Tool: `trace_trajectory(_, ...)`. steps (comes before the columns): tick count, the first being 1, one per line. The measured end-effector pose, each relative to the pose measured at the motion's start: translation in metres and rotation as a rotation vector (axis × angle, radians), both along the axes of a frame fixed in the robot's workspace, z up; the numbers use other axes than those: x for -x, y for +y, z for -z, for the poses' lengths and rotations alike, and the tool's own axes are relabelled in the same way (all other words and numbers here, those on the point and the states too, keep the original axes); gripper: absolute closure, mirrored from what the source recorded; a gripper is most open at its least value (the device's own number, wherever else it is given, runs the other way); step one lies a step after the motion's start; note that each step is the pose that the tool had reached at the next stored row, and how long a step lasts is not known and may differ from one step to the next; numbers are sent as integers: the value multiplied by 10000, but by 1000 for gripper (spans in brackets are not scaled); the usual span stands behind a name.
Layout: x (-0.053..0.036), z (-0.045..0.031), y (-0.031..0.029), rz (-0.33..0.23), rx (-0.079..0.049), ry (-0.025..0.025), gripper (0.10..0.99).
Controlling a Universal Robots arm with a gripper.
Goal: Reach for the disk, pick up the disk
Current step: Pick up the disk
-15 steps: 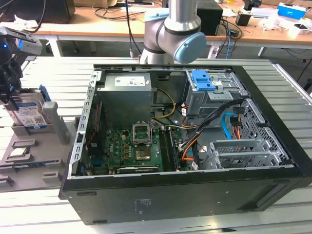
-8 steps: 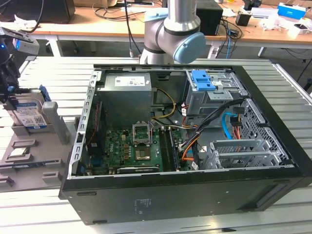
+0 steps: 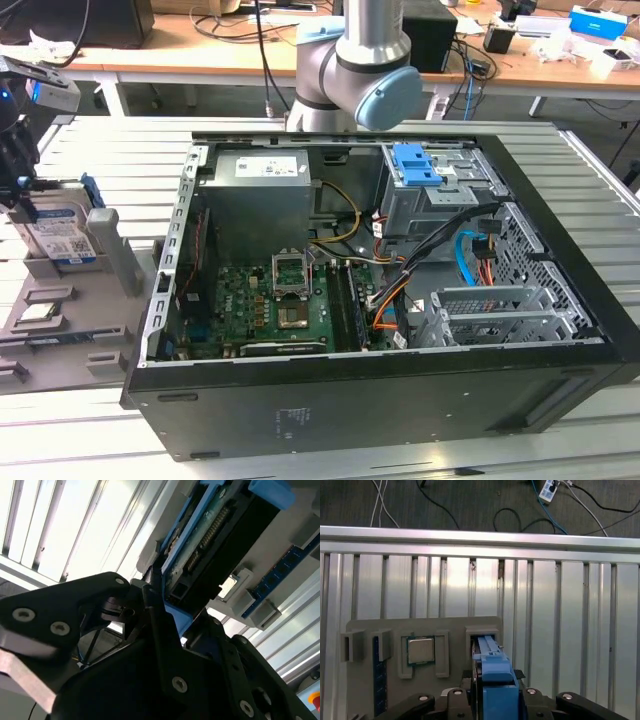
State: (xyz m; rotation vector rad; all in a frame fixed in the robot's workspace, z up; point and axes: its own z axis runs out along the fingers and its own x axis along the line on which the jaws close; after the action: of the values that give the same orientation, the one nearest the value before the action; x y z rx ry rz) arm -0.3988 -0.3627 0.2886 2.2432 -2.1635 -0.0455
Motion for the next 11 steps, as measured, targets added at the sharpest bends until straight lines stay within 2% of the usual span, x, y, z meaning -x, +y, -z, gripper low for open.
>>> trace_trajectory(2, 0, 0, 0, -1, 0, 0, 718)
trace_trajectory(11, 0, 0, 0, -7, 0, 0, 718)
